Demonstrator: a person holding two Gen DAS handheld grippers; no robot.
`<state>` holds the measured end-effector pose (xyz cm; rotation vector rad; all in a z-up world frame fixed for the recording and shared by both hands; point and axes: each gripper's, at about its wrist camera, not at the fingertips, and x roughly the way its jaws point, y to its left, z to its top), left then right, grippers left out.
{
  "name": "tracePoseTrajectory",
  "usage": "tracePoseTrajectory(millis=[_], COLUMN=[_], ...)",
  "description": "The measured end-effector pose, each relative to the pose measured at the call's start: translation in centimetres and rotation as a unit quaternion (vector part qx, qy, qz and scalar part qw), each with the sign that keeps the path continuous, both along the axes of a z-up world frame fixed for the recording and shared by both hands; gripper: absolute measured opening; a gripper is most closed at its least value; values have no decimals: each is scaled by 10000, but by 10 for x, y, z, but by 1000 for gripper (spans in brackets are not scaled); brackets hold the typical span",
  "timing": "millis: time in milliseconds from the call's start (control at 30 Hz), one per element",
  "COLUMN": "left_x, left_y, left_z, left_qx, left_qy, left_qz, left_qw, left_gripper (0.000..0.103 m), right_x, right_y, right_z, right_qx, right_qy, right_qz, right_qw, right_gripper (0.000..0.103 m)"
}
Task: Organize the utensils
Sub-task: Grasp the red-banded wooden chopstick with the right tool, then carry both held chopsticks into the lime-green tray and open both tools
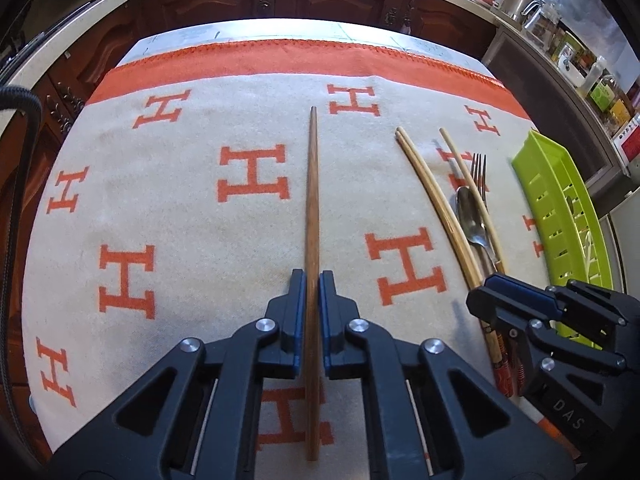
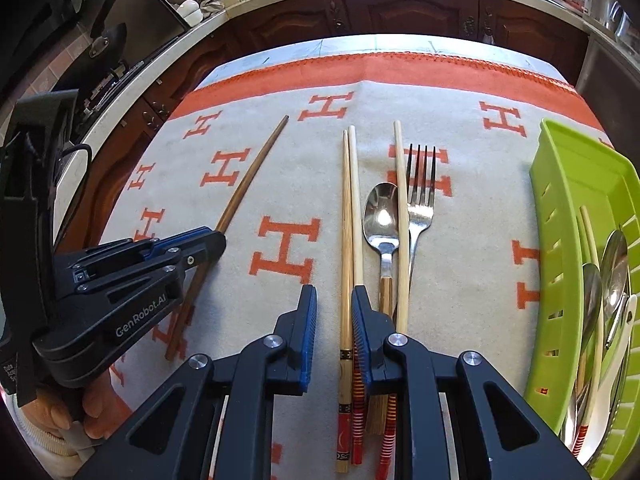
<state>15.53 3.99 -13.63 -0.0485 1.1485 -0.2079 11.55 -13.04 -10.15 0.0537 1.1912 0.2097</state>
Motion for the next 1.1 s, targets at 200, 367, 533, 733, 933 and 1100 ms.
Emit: tracePoseTrajectory(millis=[200, 367, 533, 733, 933, 1100], left_x=[-6, -10, -12, -19, -33, -46], left_y=[3, 8, 10, 13, 13, -10], left_z=[0, 0, 1, 15, 43, 72], left_qx=[-55, -158, -274, -692, -1033, -1271], left_qy=[5, 41, 82, 48, -83, -156], left_qz=[45, 120, 200, 342, 416, 198], left_qw=[10000, 9998, 9994, 9970, 9937, 9916], left_gripper=[4, 4, 4, 4, 4, 4], right_x=[1, 2, 7, 8, -13, -37], right_y=[4, 9, 19, 10, -14, -46], right_z=[-1, -3, -10, -12, 13, 47], right_qx=[-75, -229, -471, -244, 533, 997], right_qy=[24, -40, -61, -4, -21, -207], right_qz=[31, 80, 169, -9, -188, -376], right_qw=[10000, 9997, 9987, 9997, 9984, 9941], right_gripper=[19, 19, 18, 6, 6, 6])
